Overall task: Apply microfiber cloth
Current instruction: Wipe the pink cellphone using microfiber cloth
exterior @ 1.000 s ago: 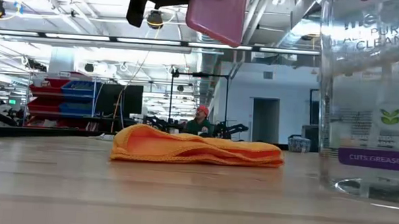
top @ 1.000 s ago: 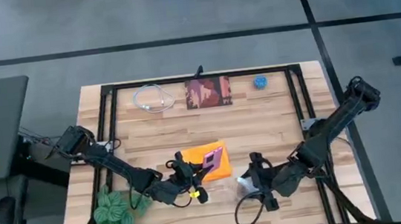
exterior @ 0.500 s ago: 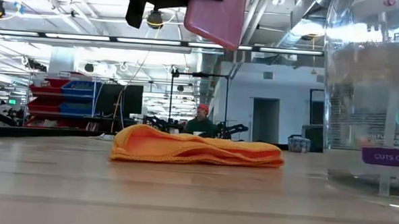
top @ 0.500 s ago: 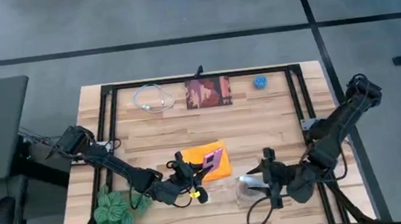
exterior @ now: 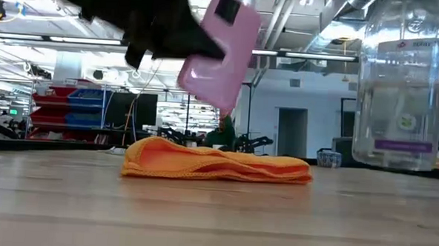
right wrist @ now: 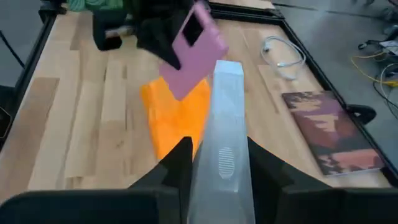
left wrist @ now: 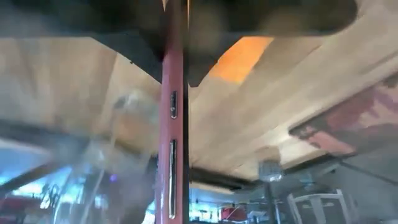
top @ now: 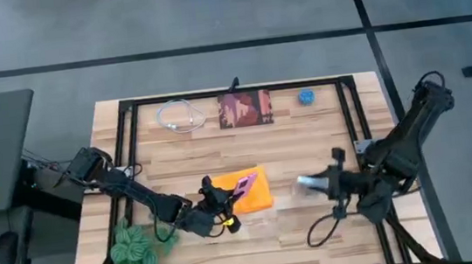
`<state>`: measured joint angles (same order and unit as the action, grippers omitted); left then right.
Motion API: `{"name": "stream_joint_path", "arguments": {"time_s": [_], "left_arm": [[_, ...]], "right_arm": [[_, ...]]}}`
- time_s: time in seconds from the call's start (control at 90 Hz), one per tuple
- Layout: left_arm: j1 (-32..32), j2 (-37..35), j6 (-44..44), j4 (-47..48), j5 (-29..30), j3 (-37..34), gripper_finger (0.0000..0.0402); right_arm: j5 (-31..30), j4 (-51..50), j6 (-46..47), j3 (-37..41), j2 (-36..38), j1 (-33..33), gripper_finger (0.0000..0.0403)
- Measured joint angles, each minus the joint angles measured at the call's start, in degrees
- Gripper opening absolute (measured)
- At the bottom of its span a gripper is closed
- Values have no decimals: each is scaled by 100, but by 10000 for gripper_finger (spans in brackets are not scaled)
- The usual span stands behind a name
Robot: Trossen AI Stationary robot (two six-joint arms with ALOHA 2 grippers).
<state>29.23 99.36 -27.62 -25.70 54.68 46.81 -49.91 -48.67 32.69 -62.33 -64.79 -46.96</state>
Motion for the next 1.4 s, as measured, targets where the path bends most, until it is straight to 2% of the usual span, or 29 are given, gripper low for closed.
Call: {"name": "stream_joint_path", "arguments": {"time_s": [0.222, 0.367, 0.444, 0.656, 0.767, 1.056, 1.133, 1.211, 1.3, 1.4], "left_arm": [[-145, 17, -61, -961, -75, -947, 6], [-160, 17, -140, -1028, -243, -1205, 5], [-162, 58, -200, -1049, -273, -1231, 5], [-186, 599, -177, -1605, -291, -1125, 5], [-186, 764, -74, -1778, -229, -1050, 5], [-173, 749, -47, -1788, -204, -1049, 6], [-171, 749, -214, -1721, -194, -1049, 7], [-168, 741, -335, -1633, -171, -1049, 7], [-166, 737, -609, -1446, -112, -1043, 7], [-116, 727, -869, -1199, -44, -1036, 6]], "right_arm": [[12, -496, -14, 0, 343, 188, 83], [4, -731, -22, 0, 333, 254, 83], [7, -762, -14, 0, 278, 254, 92], [-63, -833, -50, -17, 177, 227, 156], [112, -883, -275, -36, 189, 242, 179], [166, -1202, -922, -972, 229, 242, 187], [169, -857, -1282, -1195, 205, 226, 183], [276, -23, -1874, -1257, 95, 165, 179], [853, 1037, -2622, -1257, -210, 253, 175], [1845, 1969, -3179, -1257, -793, 606, 168]]}}
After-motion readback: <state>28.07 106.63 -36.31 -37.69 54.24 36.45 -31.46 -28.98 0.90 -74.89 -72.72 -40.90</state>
